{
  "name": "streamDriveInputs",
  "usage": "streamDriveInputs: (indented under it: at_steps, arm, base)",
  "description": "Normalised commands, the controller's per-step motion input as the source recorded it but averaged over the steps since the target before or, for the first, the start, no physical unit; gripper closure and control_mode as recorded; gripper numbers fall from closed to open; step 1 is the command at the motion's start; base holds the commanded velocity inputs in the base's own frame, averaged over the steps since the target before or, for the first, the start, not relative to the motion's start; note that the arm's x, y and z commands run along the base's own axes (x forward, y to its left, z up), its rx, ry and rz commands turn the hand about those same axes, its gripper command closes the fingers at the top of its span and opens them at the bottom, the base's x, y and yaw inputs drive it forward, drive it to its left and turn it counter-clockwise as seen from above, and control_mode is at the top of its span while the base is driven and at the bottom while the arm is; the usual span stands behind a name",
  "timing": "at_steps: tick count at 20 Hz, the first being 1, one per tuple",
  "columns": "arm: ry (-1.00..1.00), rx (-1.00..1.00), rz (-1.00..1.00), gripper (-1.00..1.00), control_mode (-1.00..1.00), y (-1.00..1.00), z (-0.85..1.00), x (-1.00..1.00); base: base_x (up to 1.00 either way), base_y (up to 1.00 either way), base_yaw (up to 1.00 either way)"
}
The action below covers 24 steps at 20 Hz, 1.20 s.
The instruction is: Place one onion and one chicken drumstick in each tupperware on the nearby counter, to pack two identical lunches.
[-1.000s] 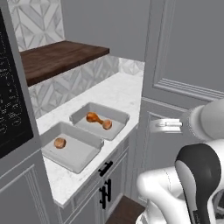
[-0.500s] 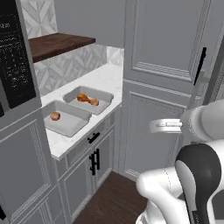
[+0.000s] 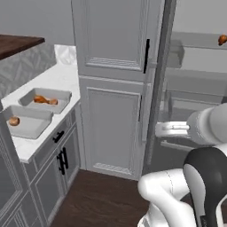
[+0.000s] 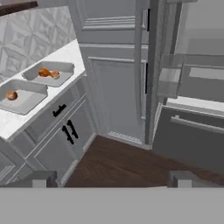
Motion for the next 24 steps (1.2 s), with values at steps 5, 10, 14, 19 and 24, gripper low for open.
streamDriveInputs:
  at_steps: [5, 10, 14, 19, 24]
  arm:
    - [0.0, 0.0, 0.0, -1.0, 1.0, 0.0, 0.0, 0.0]
    - [0.0, 0.0, 0.0, -1.0, 1.0, 0.0, 0.0, 0.0]
    - [0.0, 0.0, 0.0, -1.0, 1.0, 0.0, 0.0, 0.0]
    - [0.0, 0.0, 0.0, -1.0, 1.0, 0.0, 0.0, 0.0]
    - [0.0, 0.0, 0.0, -1.0, 1.0, 0.0, 0.0, 0.0]
  base:
    - [-0.09, -0.31, -0.51]
    - [-0.19, -0.57, -0.41]
    - [-0.25, -0.66, -0.31]
    - [-0.06, -0.54, -0.22]
    - [0.51, -0.01, -0.15]
